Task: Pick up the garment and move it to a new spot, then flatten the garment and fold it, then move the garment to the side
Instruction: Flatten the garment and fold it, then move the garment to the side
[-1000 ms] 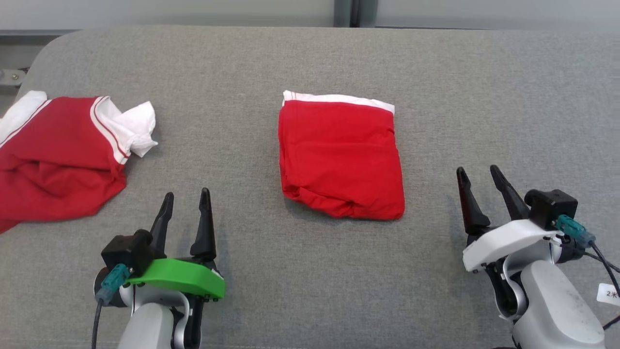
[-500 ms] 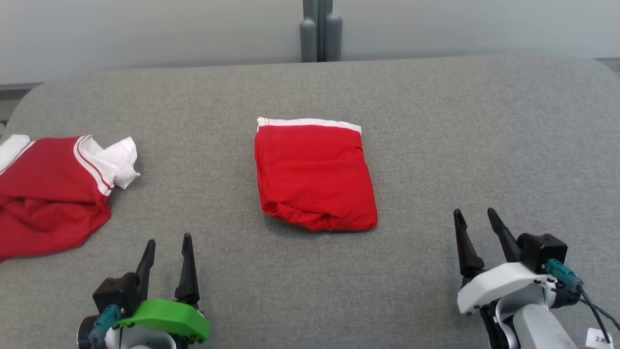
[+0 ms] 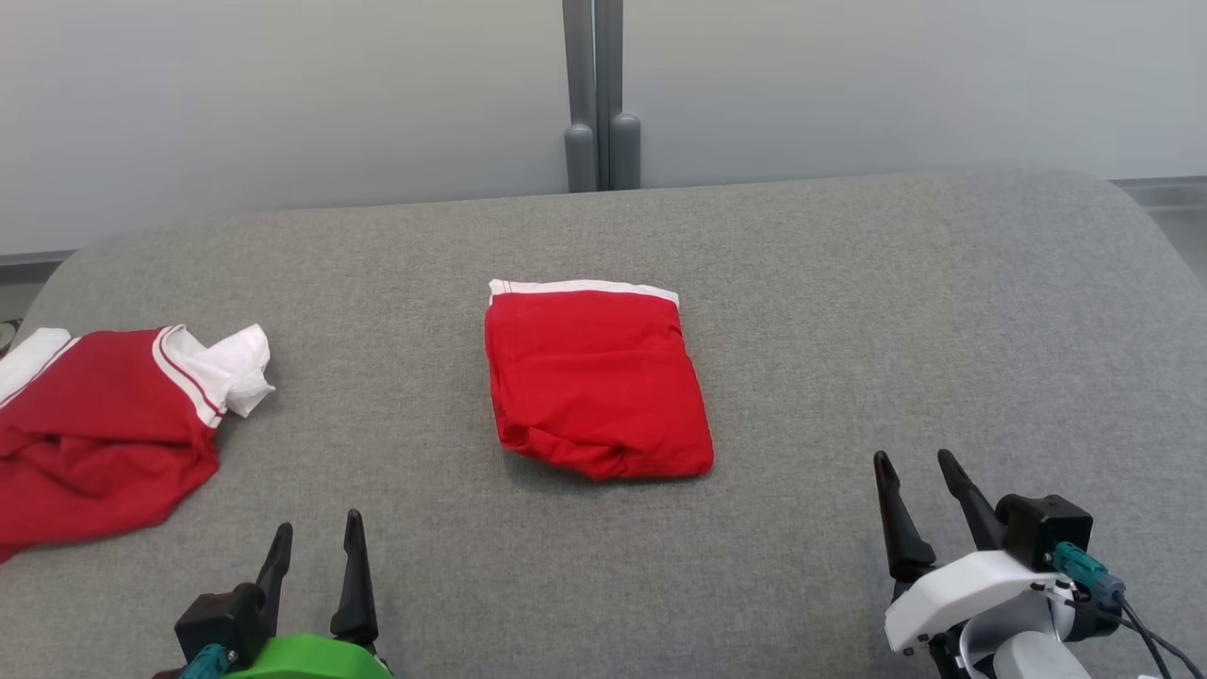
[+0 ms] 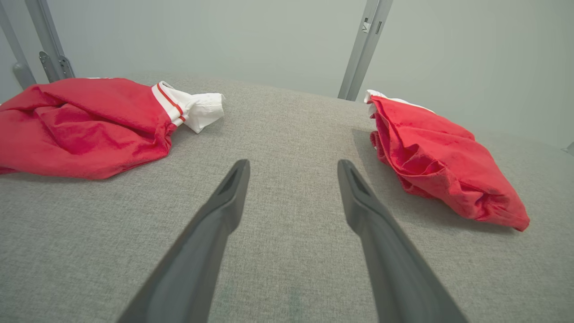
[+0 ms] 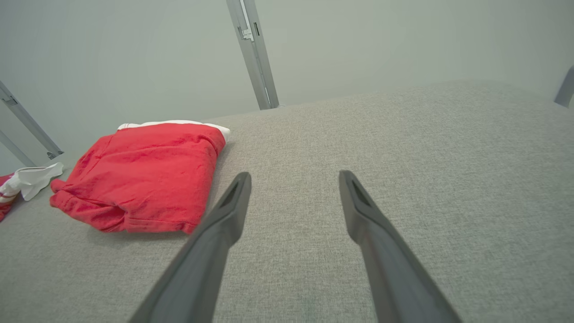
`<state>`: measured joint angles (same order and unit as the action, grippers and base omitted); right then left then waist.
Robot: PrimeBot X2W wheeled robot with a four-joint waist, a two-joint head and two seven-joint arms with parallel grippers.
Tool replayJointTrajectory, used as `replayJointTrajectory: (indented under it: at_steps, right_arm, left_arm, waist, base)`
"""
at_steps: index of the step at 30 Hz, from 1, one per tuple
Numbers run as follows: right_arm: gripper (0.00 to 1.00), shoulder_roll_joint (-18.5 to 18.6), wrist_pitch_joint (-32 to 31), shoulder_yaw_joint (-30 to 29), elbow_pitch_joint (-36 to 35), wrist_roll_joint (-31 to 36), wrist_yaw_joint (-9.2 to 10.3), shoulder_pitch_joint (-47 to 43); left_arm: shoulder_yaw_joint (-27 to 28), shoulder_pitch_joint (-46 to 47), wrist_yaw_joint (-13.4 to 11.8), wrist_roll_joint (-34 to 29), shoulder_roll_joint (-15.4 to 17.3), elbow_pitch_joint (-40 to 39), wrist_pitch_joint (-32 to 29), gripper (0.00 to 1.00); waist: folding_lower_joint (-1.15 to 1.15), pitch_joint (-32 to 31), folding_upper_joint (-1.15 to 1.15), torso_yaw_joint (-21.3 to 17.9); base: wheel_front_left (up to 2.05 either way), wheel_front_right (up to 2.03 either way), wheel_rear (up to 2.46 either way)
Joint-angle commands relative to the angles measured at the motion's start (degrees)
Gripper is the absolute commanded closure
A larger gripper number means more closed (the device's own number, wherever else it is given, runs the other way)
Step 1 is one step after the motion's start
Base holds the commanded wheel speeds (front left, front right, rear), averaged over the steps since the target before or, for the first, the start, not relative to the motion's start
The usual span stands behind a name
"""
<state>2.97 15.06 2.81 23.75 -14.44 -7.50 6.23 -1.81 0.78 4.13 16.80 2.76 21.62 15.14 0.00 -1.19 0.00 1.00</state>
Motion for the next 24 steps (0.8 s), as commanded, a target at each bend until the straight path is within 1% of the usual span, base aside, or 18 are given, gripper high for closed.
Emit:
replayJointTrajectory:
  at_steps: [1,10,15,16,19,20,24]
  right_arm:
    - [0.0,0.0,0.16,-0.09,-0.18,-0.16,0.02,-0.74]
    - [0.0,-0.02,0.16,0.93,0.77,-0.87,0.02,0.67]
    - [0.0,0.03,0.16,2.17,1.3,-1.0,0.02,3.97]
    - [0.0,0.03,0.16,2.17,1.3,-1.0,0.02,3.97]
    - [0.0,0.12,0.16,2.7,2.46,-2.04,0.02,7.06]
    - [0.0,1.68,0.16,4.72,5.38,-3.34,0.02,13.12]
    - [0.0,2.53,0.16,7.76,8.63,-5.81,0.02,18.83]
  left_arm:
    - [0.06,-0.9,0.27,-0.52,0.26,-0.2,0.0,0.0]
    - [-2.01,-0.53,0.48,-0.8,0.26,0.02,0.0,0.0]
    - [-4.34,2.36,0.46,-0.41,0.25,-0.77,0.0,0.0]
    - [-4.34,2.36,0.46,-0.41,0.25,-0.77,0.0,0.0]
    - [-6.33,4.32,0.16,0.29,0.25,-1.32,0.0,0.0]
    - [-9.43,7.65,-0.33,1.07,0.25,-1.78,0.0,0.0]
    - [-11.51,9.53,-1.01,1.97,0.25,-2.11,0.0,0.0]
  waist:
    - [0.0,-0.01,0.0,0.12]
    - [0.0,1.98,0.0,1.63]
    - [0.0,6.47,0.0,3.81]
    - [0.0,6.47,0.0,3.81]
    - [0.0,10.32,0.0,5.73]
    - [0.0,15.05,0.0,8.68]
    - [0.0,17.89,0.0,11.25]
  base:
    - [0.0,0.0,0.0]
    - [0.0,0.0,0.0]
    - [0.0,0.0,0.0]
    - [0.0,0.0,0.0]
    - [0.0,0.0,0.0]
    - [0.0,0.0,0.0]
    - [0.0,0.0,0.0]
